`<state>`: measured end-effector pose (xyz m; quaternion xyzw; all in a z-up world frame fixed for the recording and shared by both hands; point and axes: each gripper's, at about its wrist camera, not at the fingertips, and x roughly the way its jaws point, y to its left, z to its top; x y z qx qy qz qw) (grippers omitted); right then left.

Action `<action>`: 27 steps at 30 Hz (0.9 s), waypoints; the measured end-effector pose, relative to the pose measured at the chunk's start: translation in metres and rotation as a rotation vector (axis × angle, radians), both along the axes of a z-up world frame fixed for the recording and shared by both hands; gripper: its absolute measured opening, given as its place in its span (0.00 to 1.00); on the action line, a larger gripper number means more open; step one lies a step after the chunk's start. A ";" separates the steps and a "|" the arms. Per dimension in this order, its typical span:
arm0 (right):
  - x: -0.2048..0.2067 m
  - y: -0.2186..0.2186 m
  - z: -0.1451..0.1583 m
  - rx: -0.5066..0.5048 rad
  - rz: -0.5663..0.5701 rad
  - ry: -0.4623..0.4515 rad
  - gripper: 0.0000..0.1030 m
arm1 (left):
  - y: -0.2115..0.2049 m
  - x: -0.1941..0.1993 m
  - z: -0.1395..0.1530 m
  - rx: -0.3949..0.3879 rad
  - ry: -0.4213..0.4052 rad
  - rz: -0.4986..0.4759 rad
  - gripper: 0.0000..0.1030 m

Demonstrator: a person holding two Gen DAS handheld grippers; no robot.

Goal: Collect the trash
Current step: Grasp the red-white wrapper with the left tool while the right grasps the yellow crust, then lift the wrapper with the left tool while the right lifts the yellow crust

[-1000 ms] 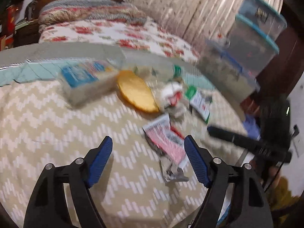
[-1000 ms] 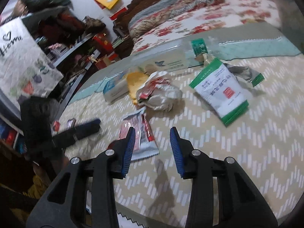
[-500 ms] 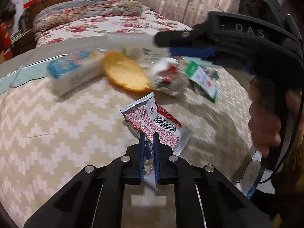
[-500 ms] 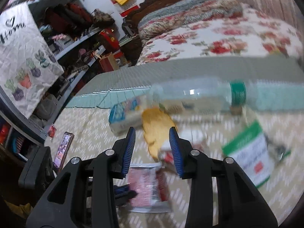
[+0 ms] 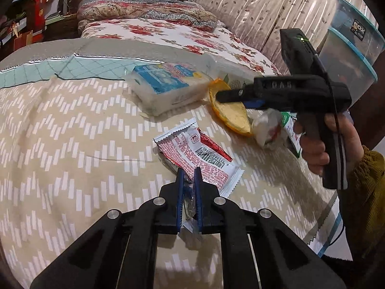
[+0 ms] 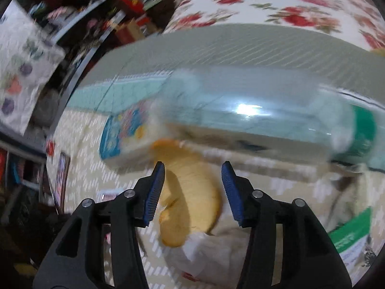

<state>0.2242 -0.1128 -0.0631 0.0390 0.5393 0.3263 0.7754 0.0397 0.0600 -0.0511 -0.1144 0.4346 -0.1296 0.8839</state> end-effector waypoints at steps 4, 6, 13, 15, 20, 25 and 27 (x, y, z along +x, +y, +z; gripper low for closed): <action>-0.023 0.014 0.014 -0.024 0.053 -0.082 0.10 | 0.002 -0.003 0.000 -0.020 0.003 0.006 0.09; -0.042 0.019 0.038 -0.020 0.060 -0.187 0.10 | 0.003 -0.003 0.001 -0.013 0.000 0.005 0.08; -0.100 0.006 0.100 0.111 0.054 -0.395 0.10 | -0.004 -0.010 0.006 0.009 -0.031 -0.004 0.07; -0.115 -0.006 0.099 0.139 0.033 -0.394 0.10 | -0.004 -0.014 0.008 -0.014 -0.033 -0.019 0.07; -0.152 -0.064 0.060 0.160 -0.090 -0.298 0.10 | -0.021 -0.022 0.015 -0.048 -0.031 -0.104 0.07; -0.186 -0.122 0.022 0.165 -0.258 -0.203 0.10 | -0.064 -0.031 0.024 -0.049 -0.037 -0.242 0.07; -0.199 -0.150 0.011 0.195 -0.339 -0.178 0.10 | -0.085 -0.035 0.024 -0.033 -0.033 -0.295 0.07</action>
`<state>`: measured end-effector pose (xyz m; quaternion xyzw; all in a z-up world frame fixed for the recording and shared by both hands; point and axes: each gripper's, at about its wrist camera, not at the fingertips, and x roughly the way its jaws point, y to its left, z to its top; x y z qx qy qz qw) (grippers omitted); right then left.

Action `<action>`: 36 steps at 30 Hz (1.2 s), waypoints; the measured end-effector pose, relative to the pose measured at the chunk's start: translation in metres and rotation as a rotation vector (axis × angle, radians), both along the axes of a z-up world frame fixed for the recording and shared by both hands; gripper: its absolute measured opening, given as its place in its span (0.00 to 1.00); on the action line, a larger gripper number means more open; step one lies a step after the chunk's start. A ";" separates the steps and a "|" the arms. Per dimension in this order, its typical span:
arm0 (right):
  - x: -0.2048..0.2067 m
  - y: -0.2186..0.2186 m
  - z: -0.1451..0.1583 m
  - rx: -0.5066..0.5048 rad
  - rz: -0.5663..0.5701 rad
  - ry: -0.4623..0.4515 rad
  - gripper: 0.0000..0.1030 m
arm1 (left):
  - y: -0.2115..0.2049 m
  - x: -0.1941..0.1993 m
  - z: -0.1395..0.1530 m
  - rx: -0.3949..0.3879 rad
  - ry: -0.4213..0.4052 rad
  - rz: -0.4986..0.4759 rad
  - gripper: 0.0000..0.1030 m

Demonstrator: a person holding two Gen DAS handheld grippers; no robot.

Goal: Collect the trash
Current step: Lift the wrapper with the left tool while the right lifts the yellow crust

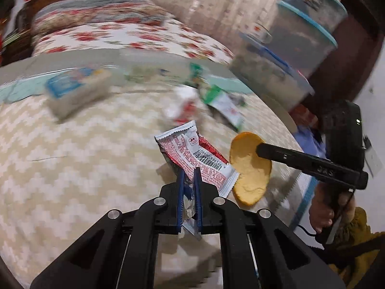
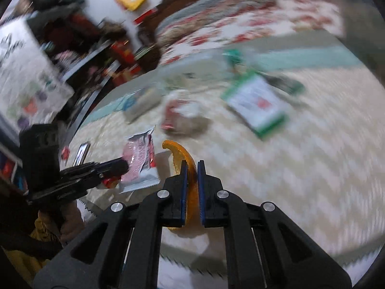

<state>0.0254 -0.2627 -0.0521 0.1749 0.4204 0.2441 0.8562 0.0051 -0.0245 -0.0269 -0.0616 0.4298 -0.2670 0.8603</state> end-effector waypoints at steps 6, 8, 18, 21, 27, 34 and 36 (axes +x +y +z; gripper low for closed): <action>-0.015 -0.036 -0.017 0.037 -0.086 0.019 0.10 | -0.050 -0.010 -0.012 0.105 -0.006 -0.100 0.07; -0.014 -0.038 -0.020 0.039 -0.091 0.023 0.10 | -0.059 -0.012 -0.015 0.121 0.000 -0.110 0.07; -0.016 -0.047 -0.037 0.080 -0.080 0.059 0.13 | -0.055 -0.006 -0.021 0.110 0.072 -0.079 0.39; -0.023 -0.051 -0.042 0.084 -0.069 0.063 0.13 | -0.060 -0.009 -0.021 0.119 0.062 -0.093 0.37; -0.030 -0.050 -0.051 0.099 -0.053 0.074 0.13 | -0.076 -0.013 -0.025 0.146 0.054 -0.137 0.06; -0.033 -0.055 -0.051 0.125 -0.052 0.066 0.28 | -0.077 -0.010 -0.025 0.141 0.065 -0.133 0.06; -0.037 -0.060 -0.046 0.141 -0.070 0.032 0.52 | -0.076 -0.008 -0.025 0.135 0.072 -0.129 0.06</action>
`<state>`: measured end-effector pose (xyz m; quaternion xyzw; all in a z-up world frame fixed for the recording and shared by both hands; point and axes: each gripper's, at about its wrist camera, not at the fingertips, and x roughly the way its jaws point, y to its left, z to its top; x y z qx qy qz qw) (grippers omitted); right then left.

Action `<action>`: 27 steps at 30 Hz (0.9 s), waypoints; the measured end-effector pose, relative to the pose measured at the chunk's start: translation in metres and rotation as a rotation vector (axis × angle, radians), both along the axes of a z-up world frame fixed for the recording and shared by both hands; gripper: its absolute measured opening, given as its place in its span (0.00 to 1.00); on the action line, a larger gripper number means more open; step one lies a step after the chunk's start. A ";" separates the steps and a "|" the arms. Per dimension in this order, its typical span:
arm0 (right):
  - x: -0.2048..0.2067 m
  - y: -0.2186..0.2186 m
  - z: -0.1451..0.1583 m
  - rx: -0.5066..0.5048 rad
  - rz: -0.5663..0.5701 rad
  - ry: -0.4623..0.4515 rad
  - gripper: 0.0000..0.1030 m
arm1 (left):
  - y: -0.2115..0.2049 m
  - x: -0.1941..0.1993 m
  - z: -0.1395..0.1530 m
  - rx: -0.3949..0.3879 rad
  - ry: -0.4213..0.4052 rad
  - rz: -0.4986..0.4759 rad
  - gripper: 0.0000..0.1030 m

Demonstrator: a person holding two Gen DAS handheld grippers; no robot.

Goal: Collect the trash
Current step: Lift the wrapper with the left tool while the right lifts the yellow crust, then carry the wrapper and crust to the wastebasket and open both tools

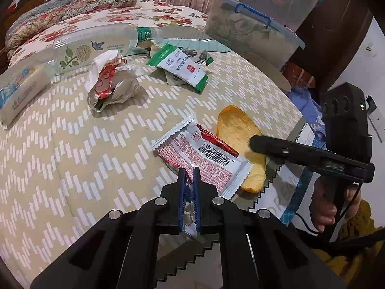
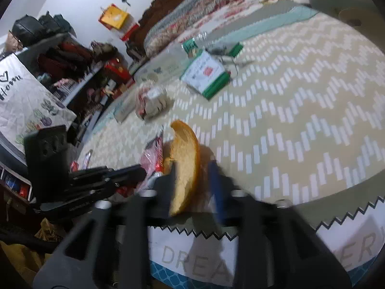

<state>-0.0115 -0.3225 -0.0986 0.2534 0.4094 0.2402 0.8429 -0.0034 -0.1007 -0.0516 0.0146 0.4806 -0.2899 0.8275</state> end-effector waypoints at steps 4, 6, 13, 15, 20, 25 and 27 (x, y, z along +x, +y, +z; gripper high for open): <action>-0.005 0.000 0.005 -0.053 -0.009 -0.033 0.59 | -0.001 0.002 -0.001 -0.001 0.003 0.005 0.06; -0.003 -0.002 0.005 -0.054 -0.008 -0.026 0.49 | 0.000 0.002 0.000 -0.002 0.004 0.007 0.06; 0.004 -0.003 -0.006 0.001 0.002 0.013 0.09 | -0.007 0.009 0.000 0.001 0.018 0.016 0.05; 0.004 -0.018 -0.008 0.034 -0.050 0.014 0.08 | -0.015 0.014 0.002 0.008 0.020 0.007 0.05; 0.003 -0.069 -0.010 0.066 -0.178 0.016 0.08 | -0.046 0.027 0.010 0.018 0.000 -0.031 0.05; 0.000 -0.114 -0.005 0.077 -0.270 -0.005 0.08 | -0.096 0.048 0.013 0.020 0.001 -0.095 0.05; 0.001 -0.135 -0.002 0.076 -0.313 -0.017 0.08 | -0.118 0.058 0.014 0.014 0.012 -0.116 0.05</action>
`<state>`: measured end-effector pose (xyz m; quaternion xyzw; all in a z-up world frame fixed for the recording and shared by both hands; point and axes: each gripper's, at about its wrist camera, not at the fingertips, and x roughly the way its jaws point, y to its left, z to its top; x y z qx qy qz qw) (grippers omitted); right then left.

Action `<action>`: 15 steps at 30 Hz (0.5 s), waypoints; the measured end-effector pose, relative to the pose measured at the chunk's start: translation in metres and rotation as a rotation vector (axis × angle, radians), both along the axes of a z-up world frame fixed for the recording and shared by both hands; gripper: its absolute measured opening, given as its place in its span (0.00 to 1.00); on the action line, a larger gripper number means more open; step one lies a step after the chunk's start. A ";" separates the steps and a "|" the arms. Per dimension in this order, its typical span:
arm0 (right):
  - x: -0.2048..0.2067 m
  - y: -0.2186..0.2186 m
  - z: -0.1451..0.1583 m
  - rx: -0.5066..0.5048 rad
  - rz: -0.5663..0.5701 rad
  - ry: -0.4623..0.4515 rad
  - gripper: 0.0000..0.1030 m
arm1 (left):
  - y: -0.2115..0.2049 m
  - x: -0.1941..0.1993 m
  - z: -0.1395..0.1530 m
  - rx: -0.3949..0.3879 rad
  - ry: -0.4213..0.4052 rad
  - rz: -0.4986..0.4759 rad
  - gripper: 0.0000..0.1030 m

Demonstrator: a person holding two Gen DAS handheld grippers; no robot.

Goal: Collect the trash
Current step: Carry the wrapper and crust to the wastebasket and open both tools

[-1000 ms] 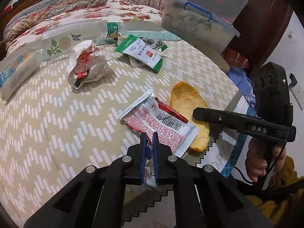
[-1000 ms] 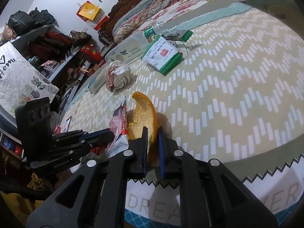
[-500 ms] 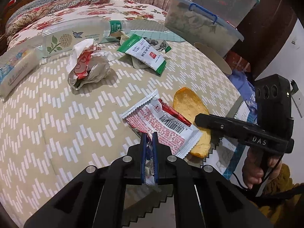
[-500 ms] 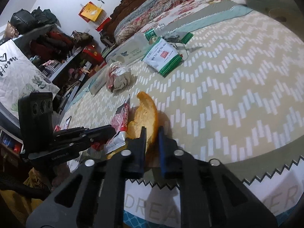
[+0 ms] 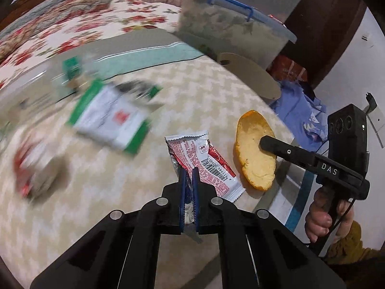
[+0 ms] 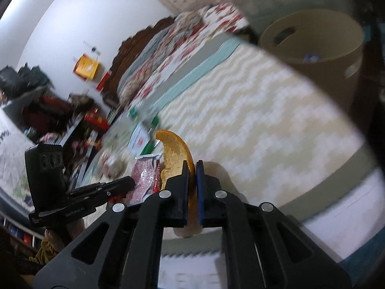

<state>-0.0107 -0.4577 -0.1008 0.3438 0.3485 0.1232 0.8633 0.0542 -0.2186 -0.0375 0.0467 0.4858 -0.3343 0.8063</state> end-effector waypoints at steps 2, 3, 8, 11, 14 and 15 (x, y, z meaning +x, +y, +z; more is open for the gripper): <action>0.002 -0.019 0.001 -0.001 -0.035 -0.005 0.08 | -0.024 0.013 0.003 -0.008 0.007 -0.020 0.05; 0.004 -0.032 0.002 0.002 -0.058 -0.006 0.08 | -0.037 0.021 0.006 -0.017 0.012 -0.027 0.04; 0.021 -0.088 0.005 0.034 -0.163 0.000 0.08 | -0.093 0.059 0.019 -0.088 0.055 -0.044 0.04; 0.037 -0.127 0.008 0.028 -0.238 0.018 0.08 | -0.133 0.082 0.025 -0.119 0.078 -0.056 0.05; 0.051 -0.154 0.007 0.007 -0.308 0.040 0.12 | -0.171 0.102 0.025 -0.121 0.081 -0.061 0.05; 0.052 -0.161 0.007 -0.007 -0.329 0.044 0.12 | -0.182 0.108 0.024 -0.118 0.077 -0.060 0.05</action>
